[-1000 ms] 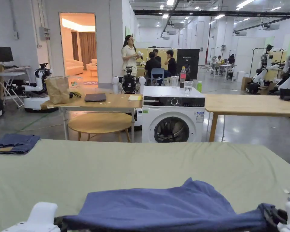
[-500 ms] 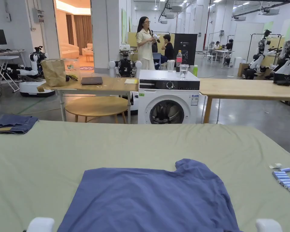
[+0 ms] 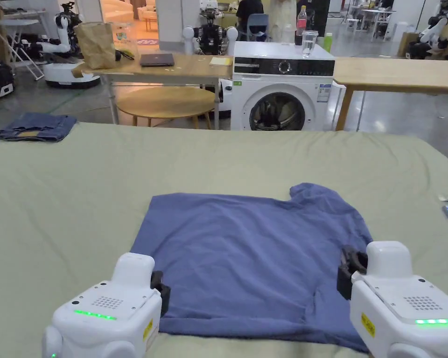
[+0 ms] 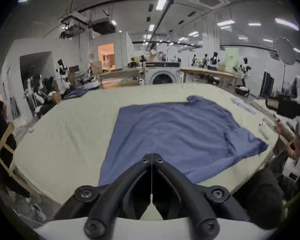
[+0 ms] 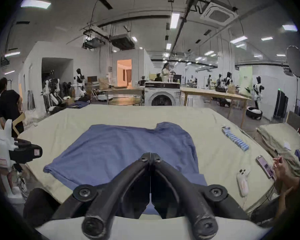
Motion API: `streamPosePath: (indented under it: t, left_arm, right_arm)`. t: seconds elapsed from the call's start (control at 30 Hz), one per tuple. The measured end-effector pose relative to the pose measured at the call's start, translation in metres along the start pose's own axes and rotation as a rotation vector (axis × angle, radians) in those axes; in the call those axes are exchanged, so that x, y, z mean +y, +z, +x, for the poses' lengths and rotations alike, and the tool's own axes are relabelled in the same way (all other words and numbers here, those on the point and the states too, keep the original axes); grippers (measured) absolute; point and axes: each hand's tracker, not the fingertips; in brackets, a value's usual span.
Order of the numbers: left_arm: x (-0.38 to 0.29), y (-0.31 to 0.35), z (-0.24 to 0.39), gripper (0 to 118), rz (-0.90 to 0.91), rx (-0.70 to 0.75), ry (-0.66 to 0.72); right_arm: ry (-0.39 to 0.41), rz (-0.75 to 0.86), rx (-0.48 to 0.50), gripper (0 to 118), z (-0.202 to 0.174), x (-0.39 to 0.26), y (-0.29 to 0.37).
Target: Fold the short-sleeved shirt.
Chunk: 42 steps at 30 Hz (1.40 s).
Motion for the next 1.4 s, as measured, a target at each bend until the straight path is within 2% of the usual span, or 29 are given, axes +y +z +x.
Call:
streamPosePath:
  t: [0.1, 0.17, 0.2, 0.23, 0.27, 0.3, 0.57, 0.63, 0.67, 0.7, 0.73, 0.8, 0.87, 0.9, 0.93, 0.97, 1.2, 1.23, 1.27, 1.3, 1.33, 1.37, 1.4]
  left_arm:
    - [-0.03, -0.004, -0.026, 0, -0.117, 0.001, 0.068]
    - [-0.047, -0.003, -0.041, 0, -0.133, 0.043, 0.069]
    - [-0.054, -0.002, -0.048, 12, -0.14, 0.053, 0.08]
    - [-0.059, -0.002, -0.056, 46, -0.15, 0.059, 0.081]
    - [-0.064, -0.005, -0.063, 90, -0.182, 0.056, 0.081]
    - [-0.069, -0.008, -0.068, 118, -0.216, 0.057, 0.079]
    - [-0.074, -0.044, -0.106, 115, -0.269, 0.078, 0.086]
    - [-0.071, -0.059, -0.11, 103, -0.279, 0.086, 0.09]
    - [-0.07, -0.066, -0.113, 93, -0.288, 0.077, 0.092]
    - [-0.069, -0.073, -0.115, 72, -0.297, 0.067, 0.096]
    - [-0.071, -0.081, -0.117, 60, -0.312, 0.04, 0.105]
    - [-0.073, -0.1, -0.117, 60, -0.395, 0.006, 0.102]
    - [-0.065, -0.092, -0.116, 59, -0.368, 0.015, 0.076]
    - [-0.059, -0.085, -0.116, 44, -0.357, 0.009, 0.077]
    - [-0.053, -0.078, -0.116, 17, -0.324, -0.016, 0.099]
    - [-0.05, -0.075, -0.116, 0, -0.296, -0.024, 0.115]
    - [-0.04, -0.068, -0.111, 0, -0.301, -0.024, 0.111]
    - [-0.039, -0.067, -0.109, 0, -0.297, -0.019, 0.102]
    - [-0.038, -0.067, -0.109, 0, -0.297, -0.016, 0.098]
    - [-0.037, -0.067, -0.108, 0, -0.298, -0.014, 0.098]
    - [-0.037, -0.066, -0.107, 0, -0.297, -0.013, 0.099]
    - [-0.036, -0.066, -0.106, 0, -0.298, -0.015, 0.098]
    - [-0.035, -0.067, -0.105, 0, -0.299, -0.01, 0.093]
  right_arm:
    - [-0.015, -0.053, 0.009, 0, 0.005, -0.015, -0.004]
    - [-0.004, -0.092, -0.005, 0, 0.01, -0.027, -0.011]
    - [-0.006, -0.113, -0.007, 0, 0.012, -0.032, -0.014]
    - [-0.017, -0.139, -0.001, 0, 0.014, -0.038, -0.018]
    - [-0.026, -0.157, -0.004, 0, 0.017, -0.041, -0.021]
    - [-0.027, -0.168, -0.007, 0, 0.019, -0.044, -0.024]
    - [-0.022, -0.242, -0.044, 0, 0.036, -0.053, -0.04]
    - [-0.029, -0.255, -0.066, 0, 0.043, -0.053, -0.044]
    - [-0.034, -0.259, -0.075, 0, 0.046, -0.053, -0.045]
    - [-0.043, -0.262, -0.081, 0, 0.049, -0.052, -0.046]
    - [-0.05, -0.266, -0.09, 0, 0.053, -0.053, -0.046]
    - [-0.058, -0.275, -0.106, 0, 0.061, -0.055, -0.046]
    - [-0.069, -0.281, -0.121, 0, 0.069, -0.056, -0.043]
    - [-0.074, -0.286, -0.129, 0, 0.073, -0.057, -0.041]
    - [-0.076, -0.294, -0.136, 0, 0.077, -0.056, -0.038]
    - [-0.077, -0.298, -0.14, 0, 0.08, -0.056, -0.035]
    - [-0.078, -0.36, -0.184, 2, 0.115, -0.065, -0.022]
    - [-0.08, -0.361, -0.178, 21, 0.117, -0.066, -0.018]
    - [-0.088, -0.366, -0.162, 60, 0.12, -0.068, -0.017]
    - [-0.098, -0.396, -0.132, 114, 0.124, -0.071, -0.017]
    - [-0.081, -0.442, -0.128, 118, 0.124, -0.074, -0.021]
    - [-0.058, -0.377, -0.152, 117, 0.125, -0.079, -0.019]
    - [-0.011, -0.431, -0.123, 117, 0.123, -0.088, -0.025]
